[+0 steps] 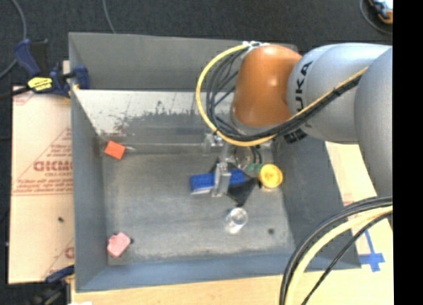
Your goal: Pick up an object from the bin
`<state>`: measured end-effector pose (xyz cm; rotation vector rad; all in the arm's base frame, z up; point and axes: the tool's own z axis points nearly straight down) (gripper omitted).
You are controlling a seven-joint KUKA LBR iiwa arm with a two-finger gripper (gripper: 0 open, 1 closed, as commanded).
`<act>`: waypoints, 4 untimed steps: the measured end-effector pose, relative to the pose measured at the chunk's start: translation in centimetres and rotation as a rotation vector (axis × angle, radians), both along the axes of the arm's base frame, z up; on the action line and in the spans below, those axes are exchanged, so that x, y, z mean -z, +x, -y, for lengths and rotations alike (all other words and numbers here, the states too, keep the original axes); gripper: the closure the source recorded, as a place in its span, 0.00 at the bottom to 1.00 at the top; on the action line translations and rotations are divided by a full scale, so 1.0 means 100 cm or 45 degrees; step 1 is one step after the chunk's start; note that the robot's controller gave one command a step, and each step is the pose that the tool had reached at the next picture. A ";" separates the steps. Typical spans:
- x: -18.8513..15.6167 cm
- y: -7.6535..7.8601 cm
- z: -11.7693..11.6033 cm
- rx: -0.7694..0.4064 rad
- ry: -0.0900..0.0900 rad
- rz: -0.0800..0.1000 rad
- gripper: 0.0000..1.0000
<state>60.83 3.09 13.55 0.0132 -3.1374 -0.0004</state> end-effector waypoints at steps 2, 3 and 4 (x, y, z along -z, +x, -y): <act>0.004 0.005 0.035 0.012 -0.001 0.005 0.00; -0.006 0.001 0.035 0.098 0.001 0.010 0.00; 0.019 -0.006 0.046 0.110 -0.001 0.007 0.00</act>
Offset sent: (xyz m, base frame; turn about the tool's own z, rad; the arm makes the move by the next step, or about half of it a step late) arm 0.0038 -0.0330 -0.0051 0.0083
